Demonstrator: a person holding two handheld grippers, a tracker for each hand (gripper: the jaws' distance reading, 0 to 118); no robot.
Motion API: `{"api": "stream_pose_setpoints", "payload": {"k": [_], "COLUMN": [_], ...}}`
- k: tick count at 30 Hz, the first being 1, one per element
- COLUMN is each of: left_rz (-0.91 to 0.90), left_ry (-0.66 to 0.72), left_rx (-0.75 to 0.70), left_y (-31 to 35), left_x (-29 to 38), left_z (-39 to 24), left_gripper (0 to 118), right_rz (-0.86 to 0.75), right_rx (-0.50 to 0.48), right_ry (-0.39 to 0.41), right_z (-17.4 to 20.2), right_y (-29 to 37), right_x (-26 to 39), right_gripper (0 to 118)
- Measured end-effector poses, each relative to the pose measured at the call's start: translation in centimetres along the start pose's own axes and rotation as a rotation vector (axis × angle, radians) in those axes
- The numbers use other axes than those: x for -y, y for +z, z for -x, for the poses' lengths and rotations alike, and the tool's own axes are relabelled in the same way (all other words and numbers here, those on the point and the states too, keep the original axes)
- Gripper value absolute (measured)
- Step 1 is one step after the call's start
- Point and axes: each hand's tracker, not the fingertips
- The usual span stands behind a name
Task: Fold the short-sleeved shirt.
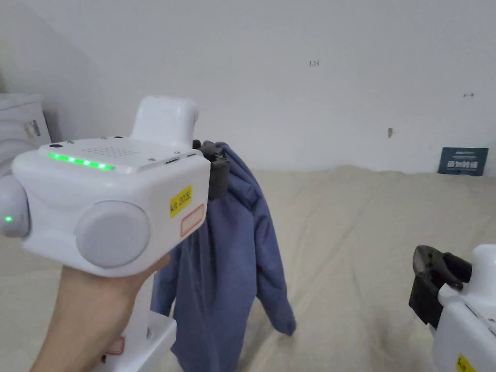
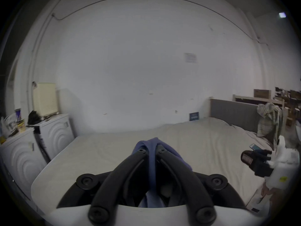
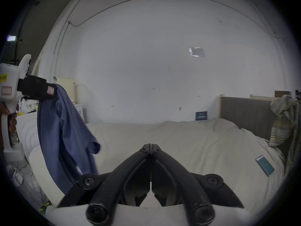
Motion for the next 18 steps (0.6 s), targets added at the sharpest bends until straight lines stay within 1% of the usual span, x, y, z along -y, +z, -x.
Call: {"api": "stream_pose_setpoints", "payload": {"k": [1, 4, 6, 9, 11, 12, 13, 15, 17, 18], "left_rz": [0.003, 0.097, 0.151, 0.322, 0.439, 0.508, 0.589, 0.619, 0.638, 0.642], "left_ry": [-0.018, 0.058, 0.067, 0.012, 0.069, 0.134, 0.197, 0.270, 0.286, 0.274], "left_rx": [0.026, 0.210, 0.273, 0.330, 0.403, 0.434, 0.413, 0.386, 0.331, 0.319], "left_y": [-1.0, -4.4, -7.0, -11.4, -14.1, -15.2, -16.1, -16.9, -17.0, -17.0], "left_x": [0.2, 2.5, 4.9, 9.8, 13.4, 15.4, 17.1, 20.1, 21.9, 22.4], "left_z": [-1.2, -4.4, -7.0, -11.6, -13.5, -14.5, -14.6, -14.7, -14.5, -14.2], "left_gripper": [6, 6, 6, 5, 5, 5, 5, 5, 5, 5], "right_rz": [-0.002, -0.011, -0.003, 0.029, 0.055, 0.069, 0.088, 0.115, 0.145, 0.160], "right_rx": [0.013, 0.069, 0.090, 0.111, 0.125, 0.126, 0.131, 0.130, 0.132, 0.140], "right_ry": [-0.006, -0.020, -0.035, -0.062, -0.063, -0.059, -0.056, -0.049, -0.038, -0.035], "right_z": [-0.5, -3.1, -4.2, -5.9, -6.8, -7.1, -7.3, -8.3, -8.9, -8.9], "right_y": [0.2, 1.2, 1.2, 0.9, 0.6, 0.4, 0.2, -0.4, -1.1, -1.2], "right_x": [-0.1, -0.2, 0.0, 0.6, 1.3, 1.7, 2.1, 3.0, 3.8, 4.3], "right_gripper": [0, 0, 0, 0, 0, 0, 0, 0, 0, 0]}}
